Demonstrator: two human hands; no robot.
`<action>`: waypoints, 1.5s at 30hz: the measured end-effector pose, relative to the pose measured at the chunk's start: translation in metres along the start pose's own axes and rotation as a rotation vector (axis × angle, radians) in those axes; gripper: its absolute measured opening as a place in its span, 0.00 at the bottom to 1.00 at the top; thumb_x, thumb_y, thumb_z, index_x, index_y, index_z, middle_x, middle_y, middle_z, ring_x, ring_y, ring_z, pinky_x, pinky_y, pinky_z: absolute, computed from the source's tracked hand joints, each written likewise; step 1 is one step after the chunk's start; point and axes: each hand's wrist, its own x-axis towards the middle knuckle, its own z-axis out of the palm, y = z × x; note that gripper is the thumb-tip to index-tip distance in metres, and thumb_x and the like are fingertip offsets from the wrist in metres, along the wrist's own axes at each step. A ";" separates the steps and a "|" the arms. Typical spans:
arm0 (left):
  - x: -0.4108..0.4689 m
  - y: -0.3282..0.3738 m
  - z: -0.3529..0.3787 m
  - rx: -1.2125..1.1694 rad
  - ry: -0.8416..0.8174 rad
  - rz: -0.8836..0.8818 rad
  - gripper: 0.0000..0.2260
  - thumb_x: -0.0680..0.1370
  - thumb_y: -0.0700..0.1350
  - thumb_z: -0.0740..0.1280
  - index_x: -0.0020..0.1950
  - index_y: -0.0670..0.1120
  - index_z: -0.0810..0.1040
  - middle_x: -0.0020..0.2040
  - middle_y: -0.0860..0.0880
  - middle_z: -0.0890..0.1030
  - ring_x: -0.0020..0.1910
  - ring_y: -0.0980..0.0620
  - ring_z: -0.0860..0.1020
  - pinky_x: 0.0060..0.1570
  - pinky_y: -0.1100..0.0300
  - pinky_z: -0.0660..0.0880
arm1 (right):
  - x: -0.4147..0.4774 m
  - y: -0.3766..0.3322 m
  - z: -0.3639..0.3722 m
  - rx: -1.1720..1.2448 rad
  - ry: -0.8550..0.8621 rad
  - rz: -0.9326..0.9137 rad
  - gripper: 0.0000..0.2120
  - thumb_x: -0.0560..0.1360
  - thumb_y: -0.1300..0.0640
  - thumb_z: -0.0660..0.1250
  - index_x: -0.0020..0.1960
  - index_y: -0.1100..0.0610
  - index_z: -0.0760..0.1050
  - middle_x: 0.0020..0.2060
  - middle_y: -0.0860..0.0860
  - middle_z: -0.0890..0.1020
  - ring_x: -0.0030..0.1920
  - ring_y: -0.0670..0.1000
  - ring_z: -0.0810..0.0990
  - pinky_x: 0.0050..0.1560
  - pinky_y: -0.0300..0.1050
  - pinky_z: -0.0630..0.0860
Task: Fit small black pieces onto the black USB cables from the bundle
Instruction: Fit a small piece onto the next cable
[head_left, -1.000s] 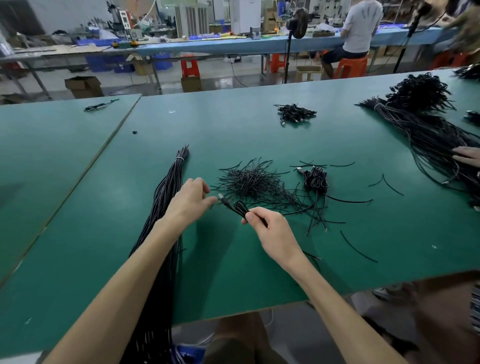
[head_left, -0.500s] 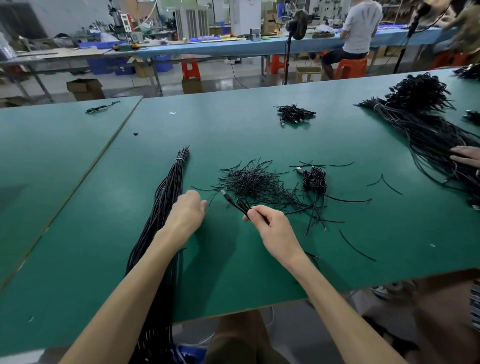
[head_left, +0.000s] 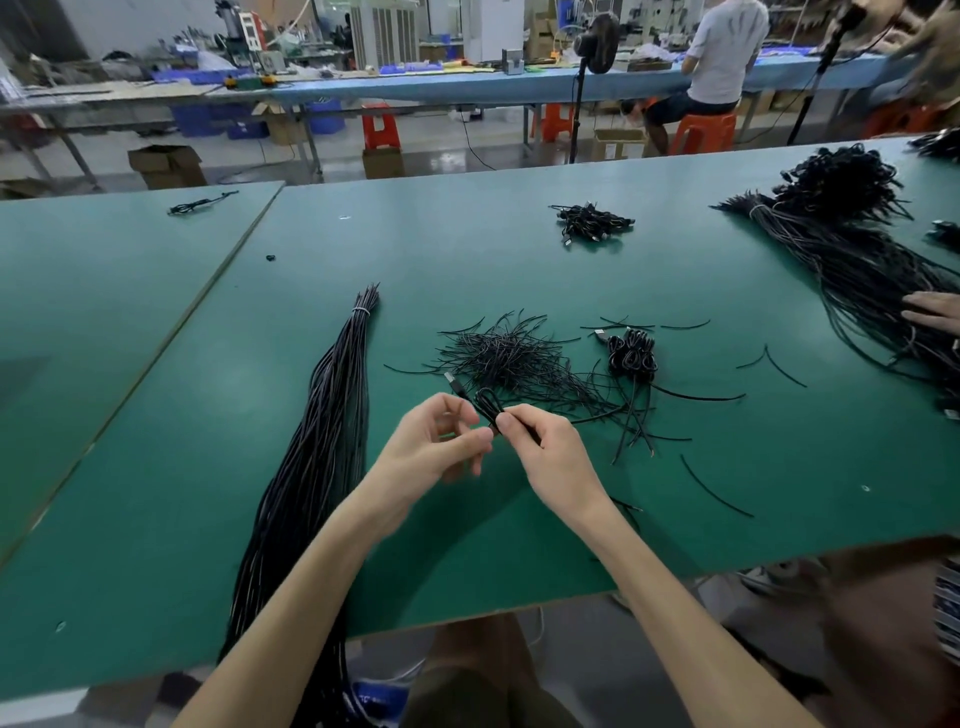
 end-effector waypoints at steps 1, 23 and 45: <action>0.000 -0.002 0.001 -0.007 0.002 -0.020 0.09 0.79 0.39 0.73 0.54 0.43 0.74 0.38 0.47 0.78 0.33 0.50 0.77 0.36 0.56 0.68 | 0.000 0.000 0.000 -0.008 -0.001 -0.004 0.10 0.84 0.56 0.64 0.47 0.54 0.81 0.29 0.32 0.77 0.33 0.38 0.73 0.37 0.31 0.67; -0.001 -0.008 0.001 0.099 -0.058 0.119 0.19 0.83 0.38 0.67 0.71 0.55 0.78 0.38 0.45 0.72 0.33 0.50 0.70 0.34 0.62 0.67 | 0.001 0.004 0.000 0.030 -0.024 0.003 0.09 0.84 0.55 0.66 0.53 0.56 0.84 0.35 0.37 0.82 0.38 0.37 0.78 0.42 0.30 0.69; 0.002 -0.016 -0.003 0.224 -0.187 0.175 0.24 0.82 0.36 0.66 0.75 0.58 0.73 0.37 0.45 0.73 0.34 0.47 0.70 0.37 0.58 0.72 | -0.001 0.002 -0.001 0.058 -0.068 0.019 0.10 0.85 0.54 0.64 0.55 0.55 0.83 0.37 0.36 0.82 0.40 0.36 0.79 0.43 0.31 0.71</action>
